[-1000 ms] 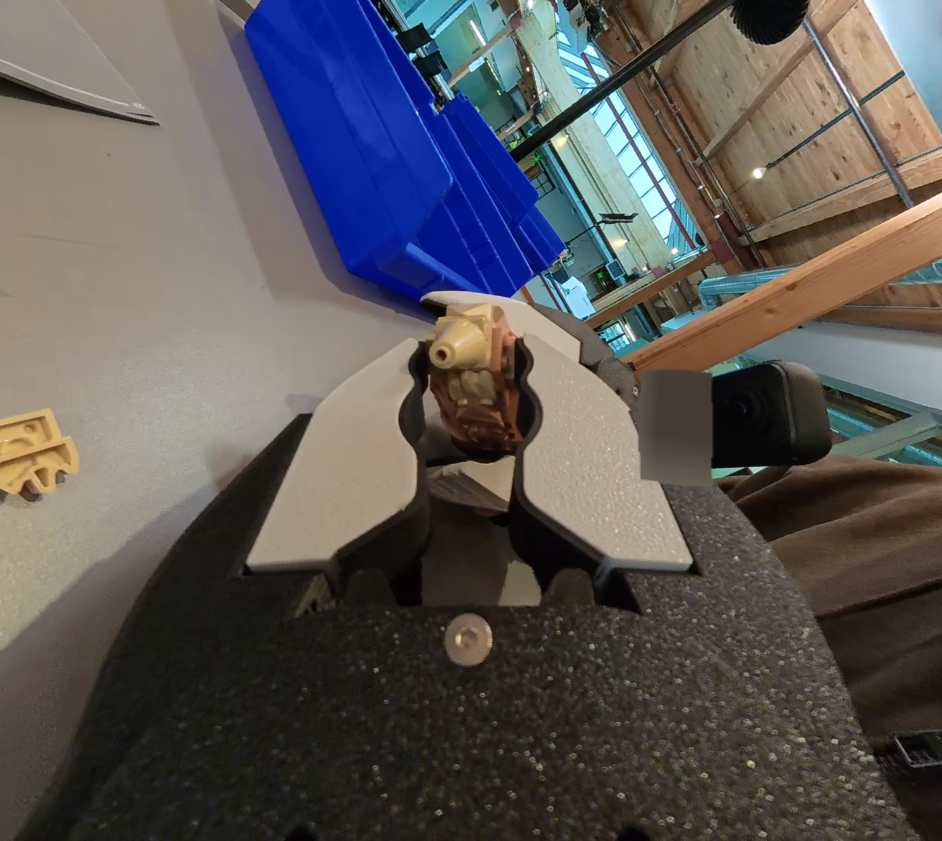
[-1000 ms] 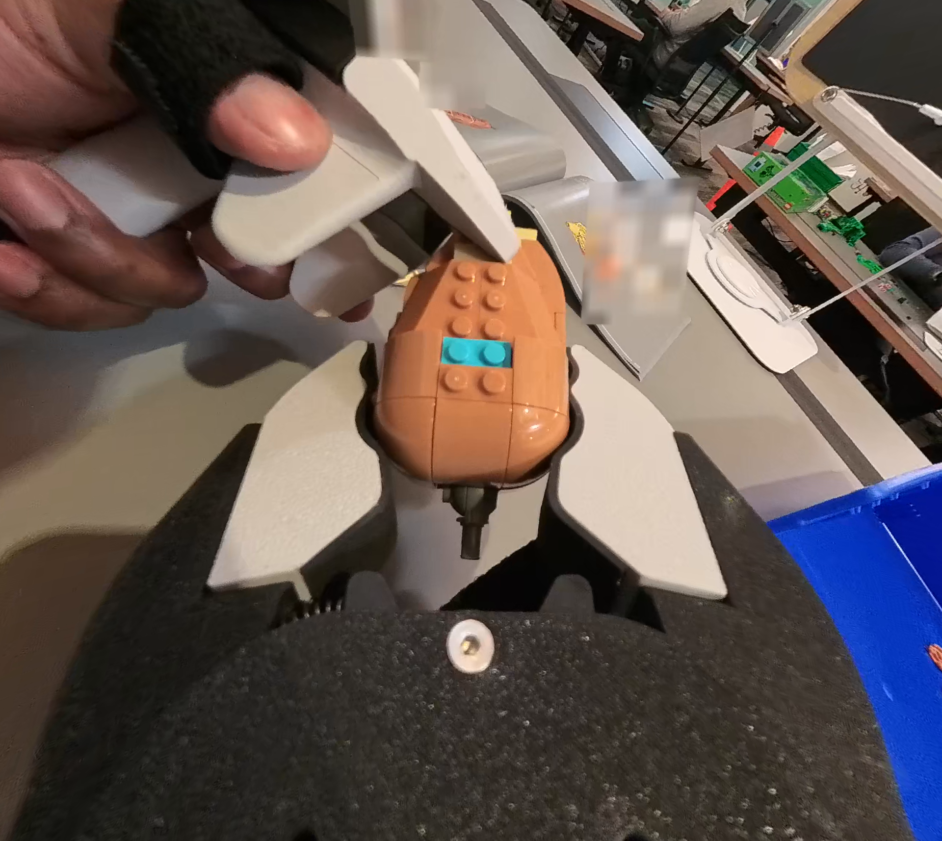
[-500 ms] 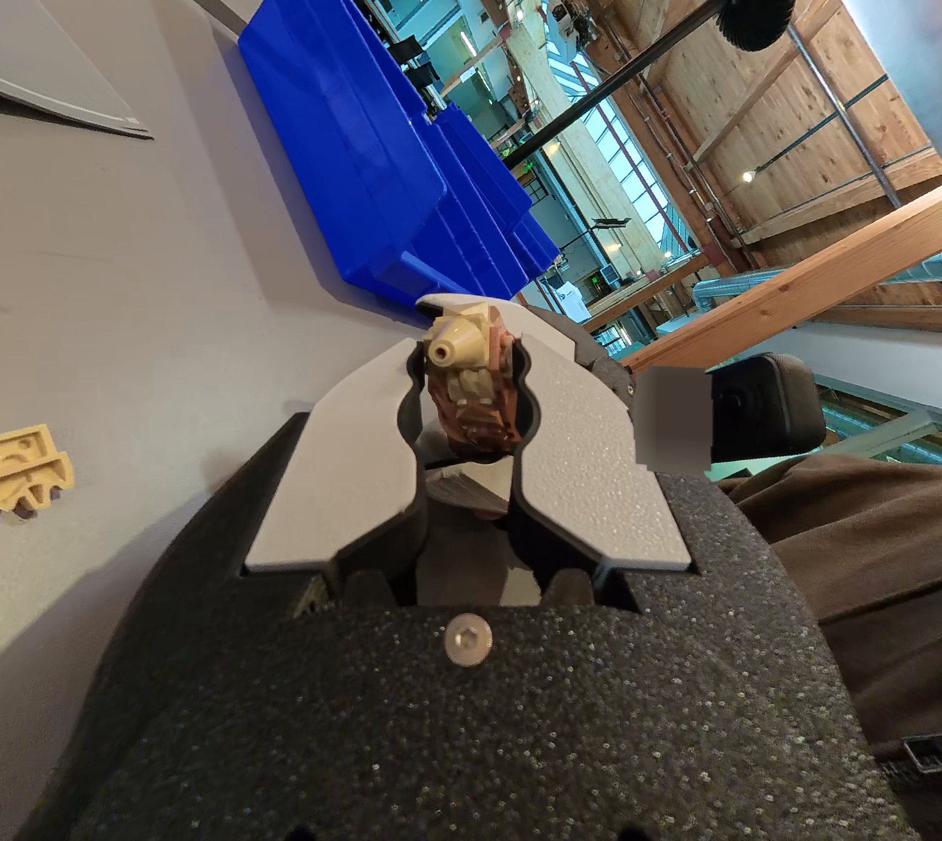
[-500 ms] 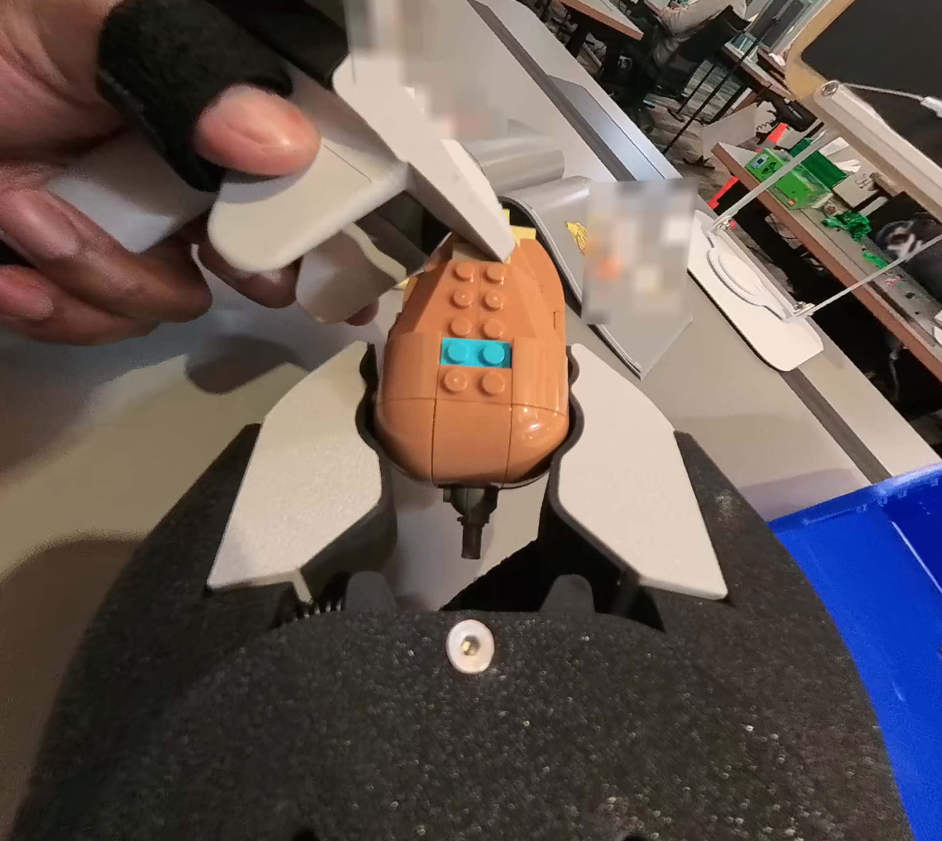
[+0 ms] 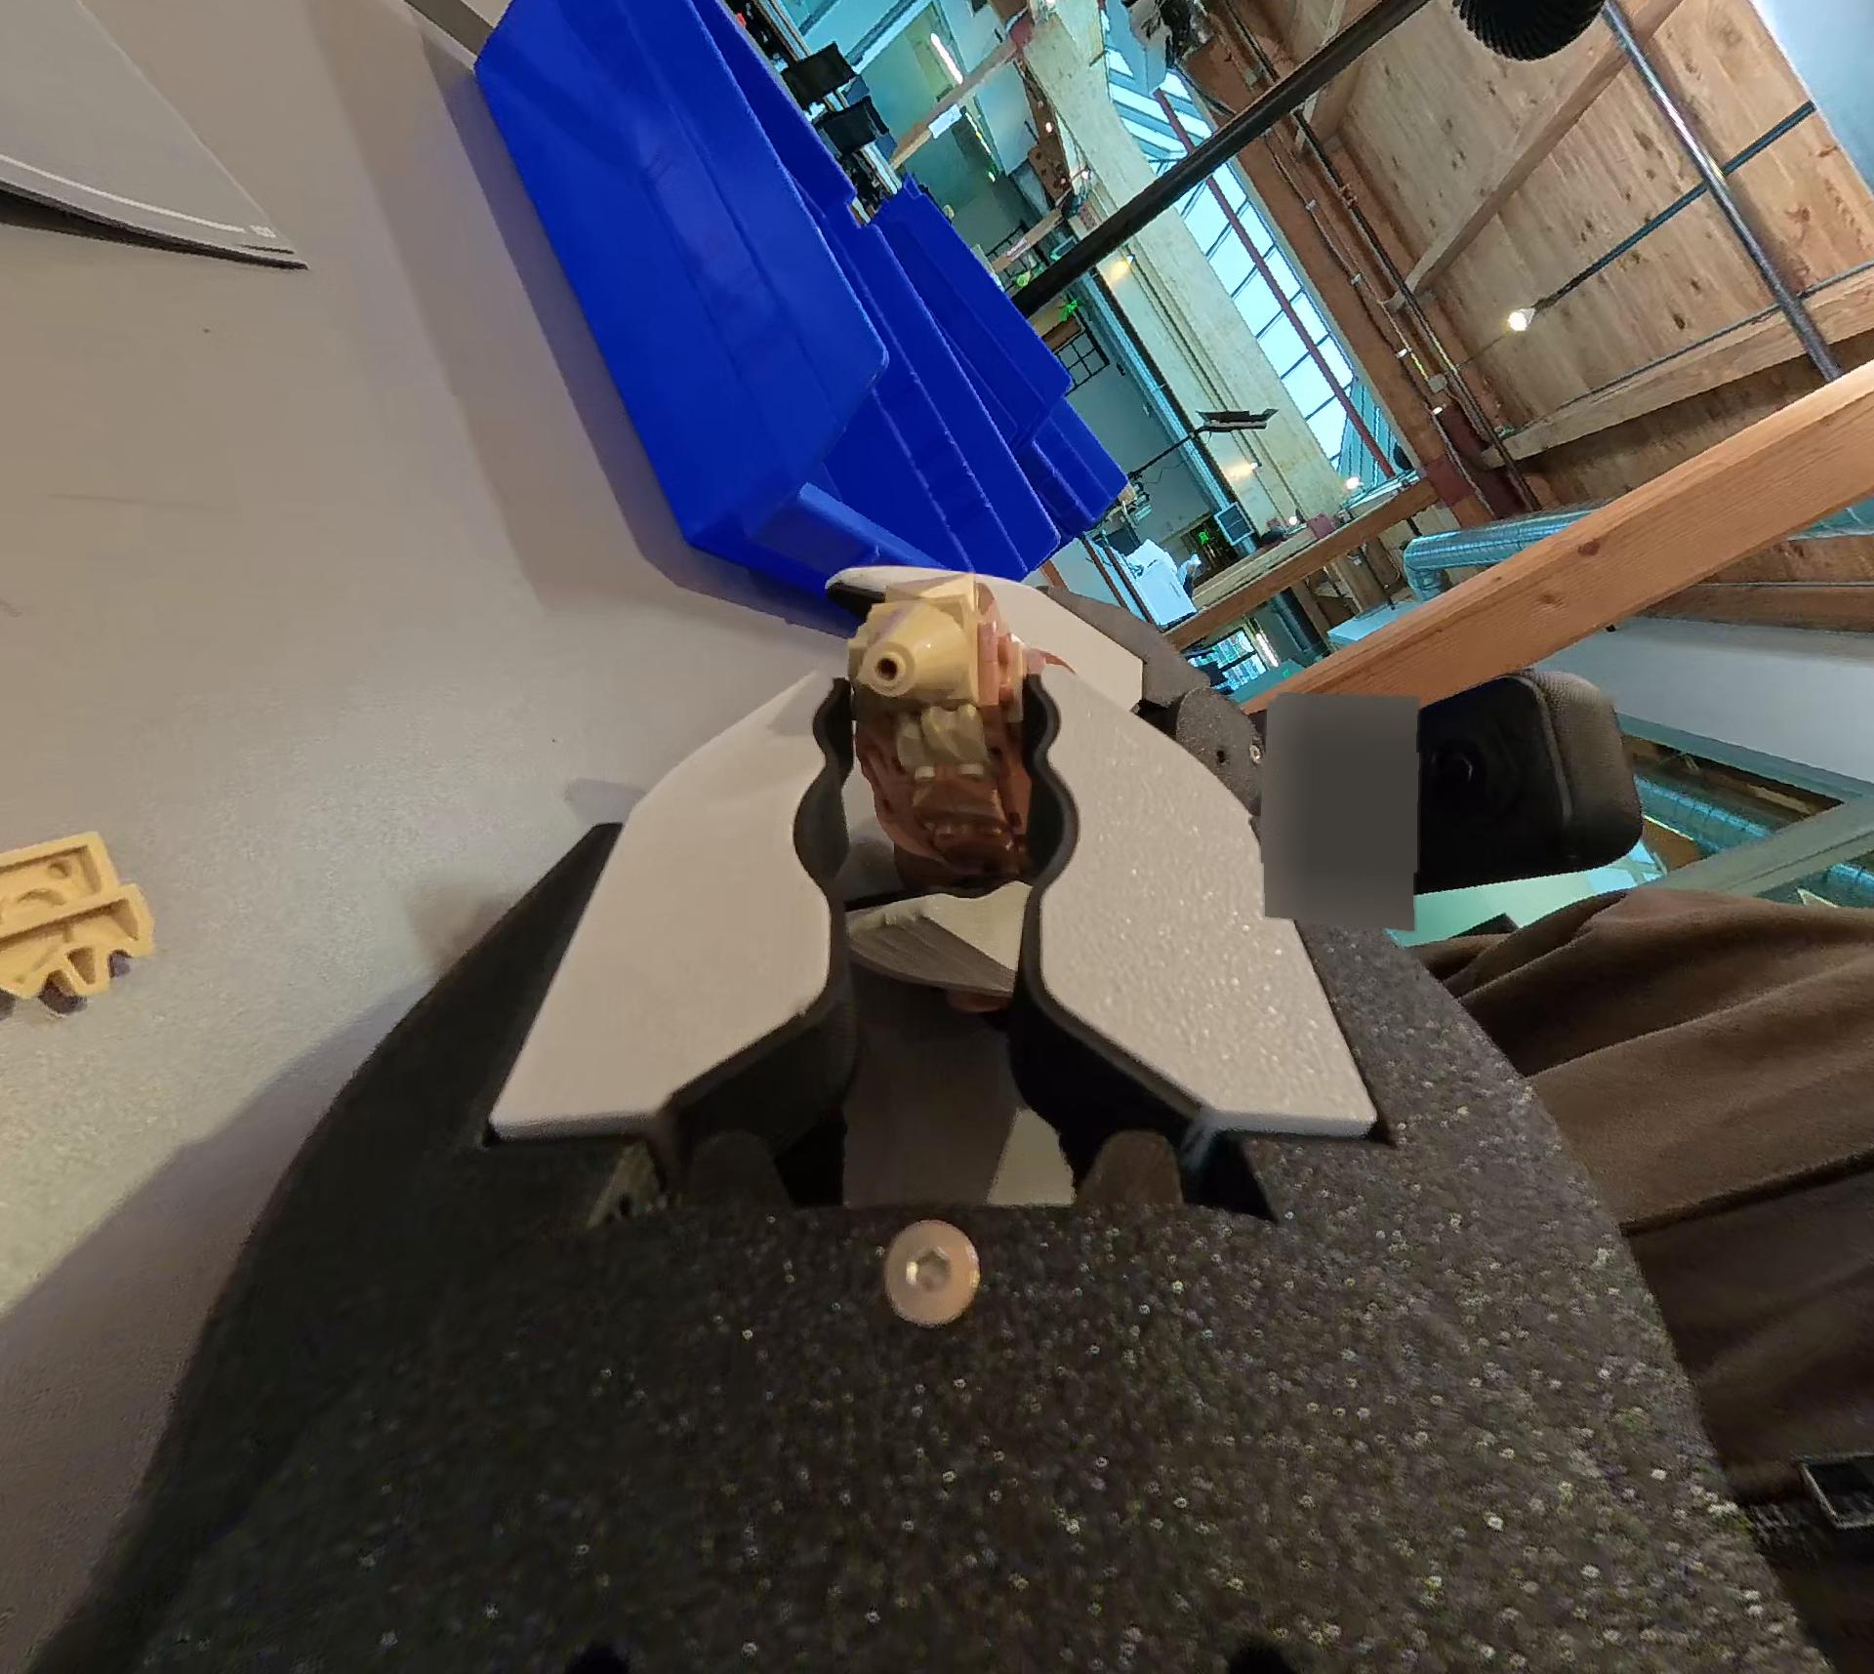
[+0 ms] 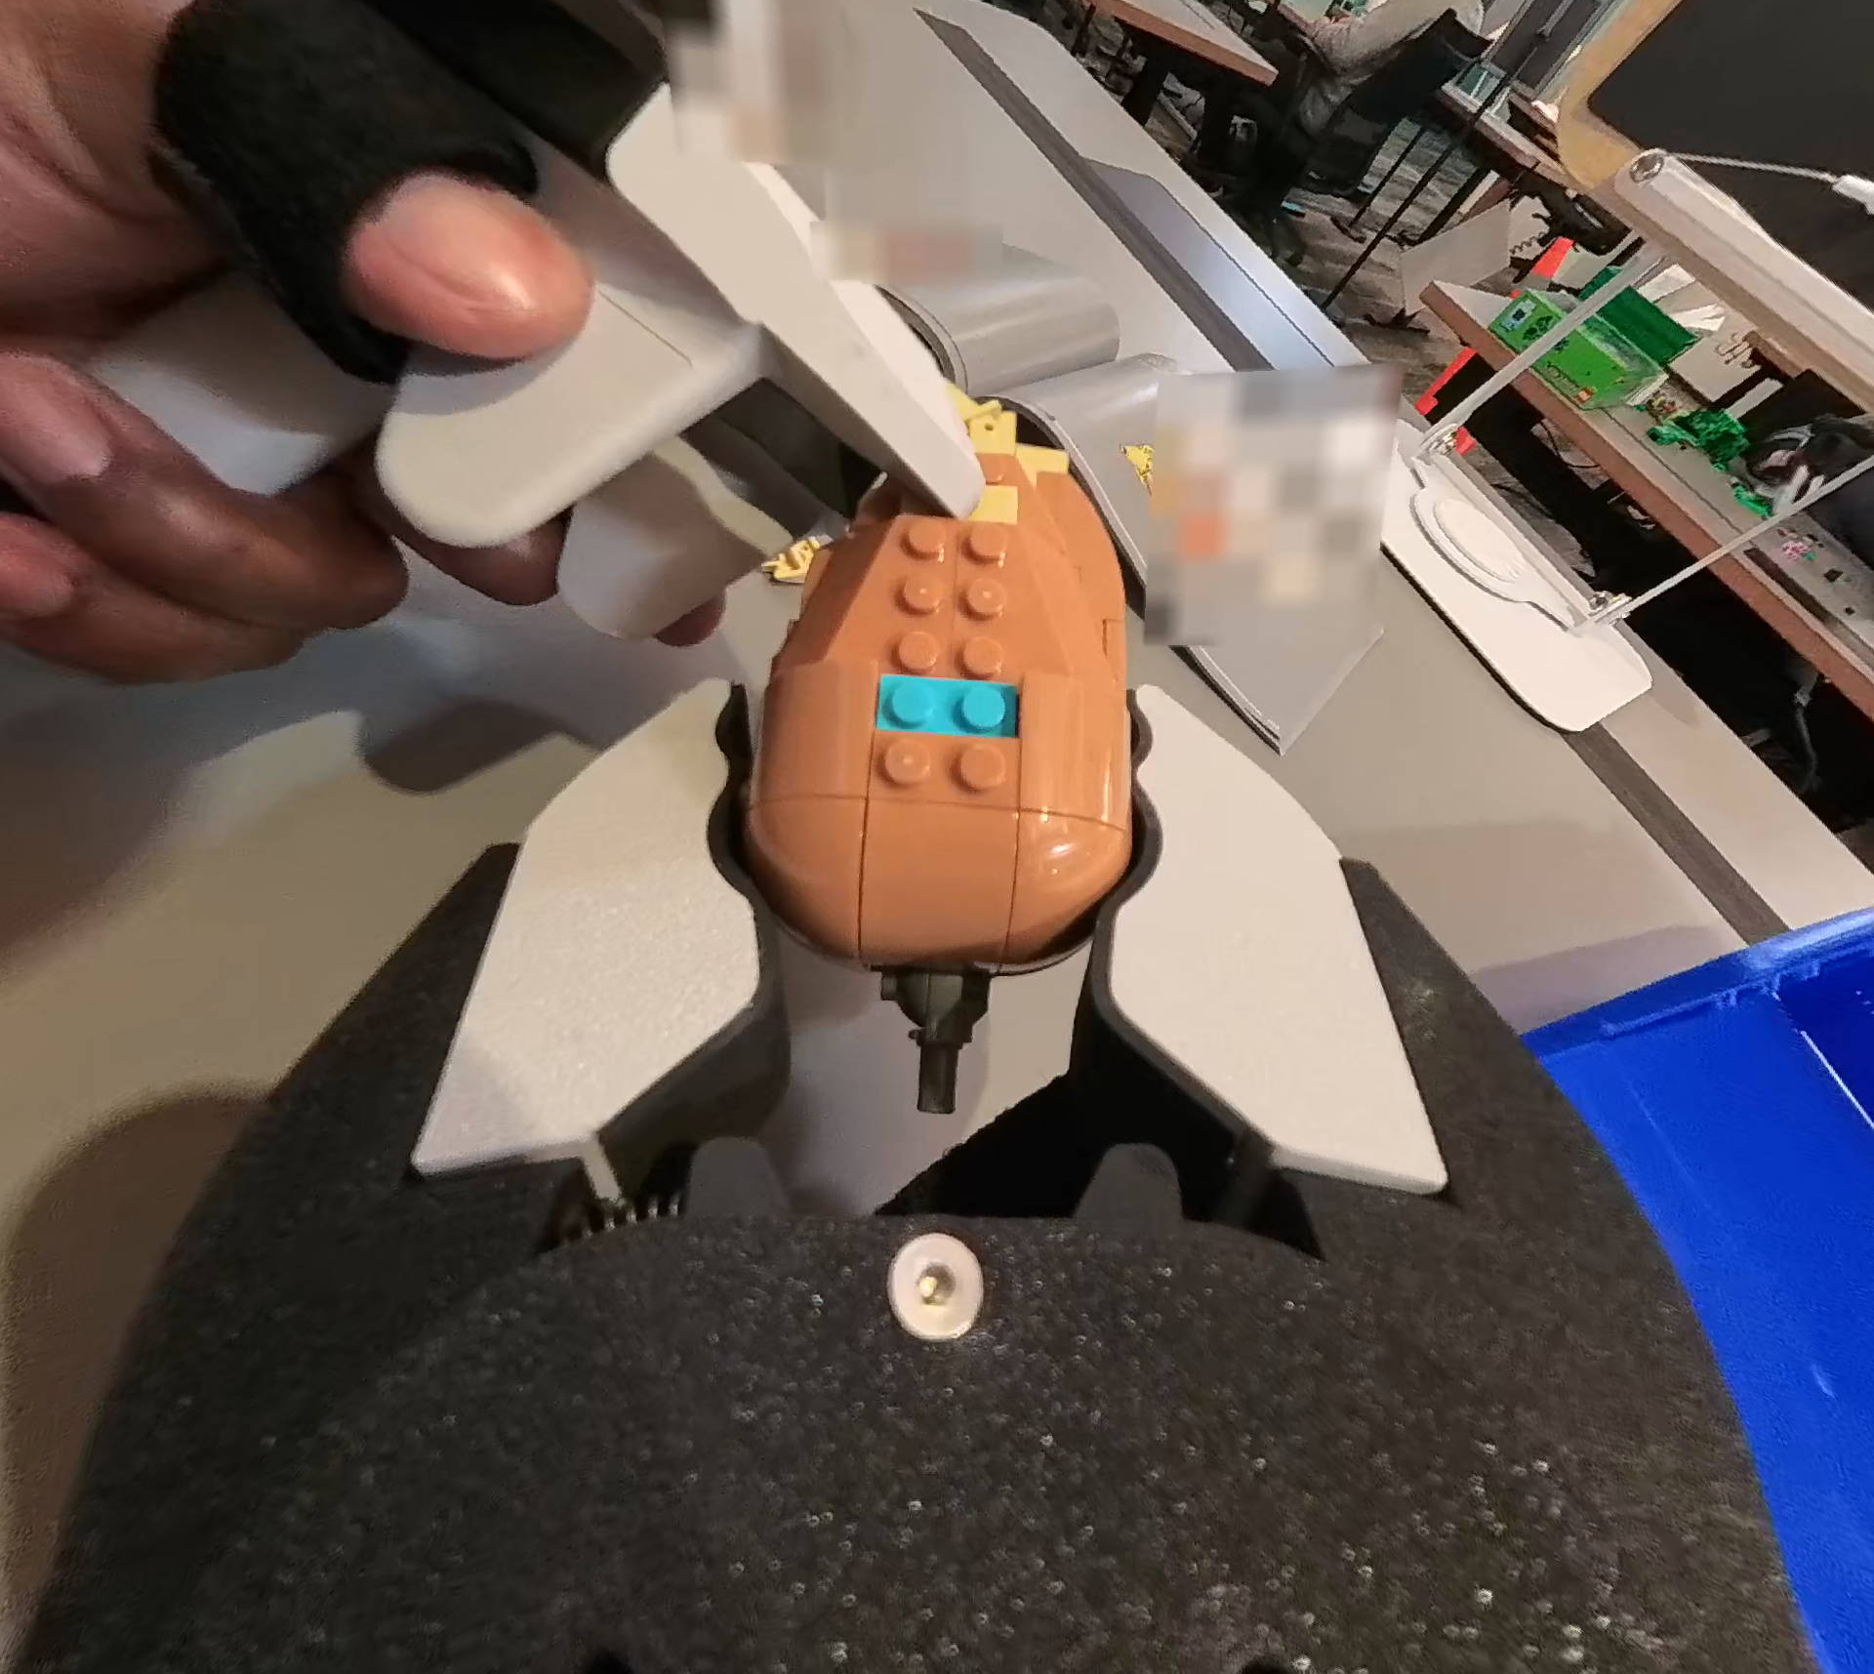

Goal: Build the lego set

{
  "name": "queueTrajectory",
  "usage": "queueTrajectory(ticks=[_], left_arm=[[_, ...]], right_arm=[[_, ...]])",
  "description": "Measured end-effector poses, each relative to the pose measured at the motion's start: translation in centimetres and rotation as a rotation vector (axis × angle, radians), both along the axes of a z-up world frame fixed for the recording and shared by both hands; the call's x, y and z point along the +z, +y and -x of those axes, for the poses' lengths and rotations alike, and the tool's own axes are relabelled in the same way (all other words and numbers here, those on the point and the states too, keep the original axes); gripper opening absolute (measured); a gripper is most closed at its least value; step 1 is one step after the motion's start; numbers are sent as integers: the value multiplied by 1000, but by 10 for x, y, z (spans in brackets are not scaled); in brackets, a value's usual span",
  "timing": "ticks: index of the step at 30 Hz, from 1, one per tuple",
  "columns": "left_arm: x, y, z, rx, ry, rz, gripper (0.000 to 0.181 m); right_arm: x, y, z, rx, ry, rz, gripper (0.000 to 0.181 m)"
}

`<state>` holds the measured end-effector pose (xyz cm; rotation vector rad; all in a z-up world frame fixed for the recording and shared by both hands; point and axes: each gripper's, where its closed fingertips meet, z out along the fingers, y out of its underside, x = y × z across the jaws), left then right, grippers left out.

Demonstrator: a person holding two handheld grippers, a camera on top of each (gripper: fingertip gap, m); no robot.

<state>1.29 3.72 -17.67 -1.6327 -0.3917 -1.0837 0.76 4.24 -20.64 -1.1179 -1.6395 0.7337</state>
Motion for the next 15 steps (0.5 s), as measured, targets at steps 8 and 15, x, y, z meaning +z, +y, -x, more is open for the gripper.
queueTrajectory(ticks=[8,15], left_arm=[[-10,-8,8,-42,83,55,58],[-50,-31,64,-20,564,245,55]], right_arm=[[-5,5,-2,49,-52,119,69],[-42,15,-9,95,-313,220,69]])
